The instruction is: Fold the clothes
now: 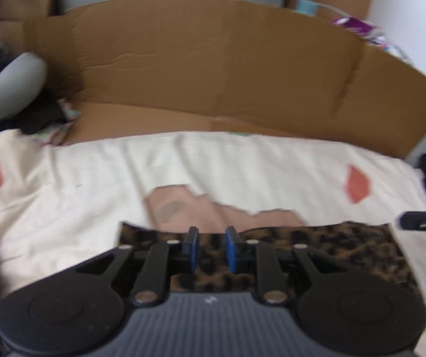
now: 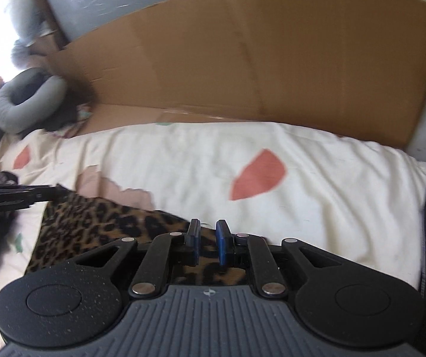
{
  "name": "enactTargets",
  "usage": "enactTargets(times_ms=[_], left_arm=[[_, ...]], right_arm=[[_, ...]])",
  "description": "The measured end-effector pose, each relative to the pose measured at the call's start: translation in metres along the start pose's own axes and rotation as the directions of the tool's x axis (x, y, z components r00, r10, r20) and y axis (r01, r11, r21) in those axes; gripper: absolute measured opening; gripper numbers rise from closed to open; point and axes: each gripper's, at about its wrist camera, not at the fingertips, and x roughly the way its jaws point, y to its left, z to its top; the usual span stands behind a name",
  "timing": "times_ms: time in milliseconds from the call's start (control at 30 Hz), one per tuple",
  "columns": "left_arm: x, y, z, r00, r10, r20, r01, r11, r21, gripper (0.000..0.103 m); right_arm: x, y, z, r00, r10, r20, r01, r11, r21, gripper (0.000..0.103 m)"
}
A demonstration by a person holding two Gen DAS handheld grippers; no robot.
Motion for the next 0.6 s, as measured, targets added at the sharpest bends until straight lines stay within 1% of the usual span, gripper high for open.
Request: enactTargets(times_ms=[33,67,167,233,433,533,600], left_arm=[[-0.001,-0.006,0.0,1.0,-0.012,0.006,0.012,1.0,0.009,0.03],[-0.002,-0.011,0.0,1.0,-0.026,0.009,0.026,1.0,0.013,0.031],[0.0,-0.021,-0.001,0.998,-0.068,0.0,0.068,0.998,0.013,0.031],[0.001,-0.027,-0.004,0.996,-0.093,-0.005,0.093,0.995,0.024,0.029],[0.01,-0.045,-0.018,0.986,-0.164,-0.041,0.166,0.983,0.075,0.029],[0.02,-0.052,-0.023,0.984,-0.163,-0.069,0.17,0.98,0.102,0.029],[0.025,-0.053,-0.024,0.985,-0.159,-0.073,0.166,0.98,0.11,0.029]], right_arm=[[0.001,0.005,0.0,1.0,0.01,-0.002,-0.01,1.0,-0.008,0.014],[0.002,0.01,0.001,1.0,0.021,-0.004,-0.021,1.0,-0.016,0.014],[0.004,0.024,0.002,0.999,0.052,-0.009,-0.052,0.998,-0.04,0.014],[0.009,0.035,0.0,0.998,0.059,-0.021,-0.061,0.995,-0.075,0.014],[0.027,0.061,-0.004,0.996,0.072,-0.056,-0.08,0.983,-0.163,0.014],[0.037,0.066,-0.007,0.995,0.068,-0.073,-0.081,0.979,-0.189,0.014],[0.044,0.068,-0.009,0.995,0.058,-0.084,-0.075,0.975,-0.208,0.015]])
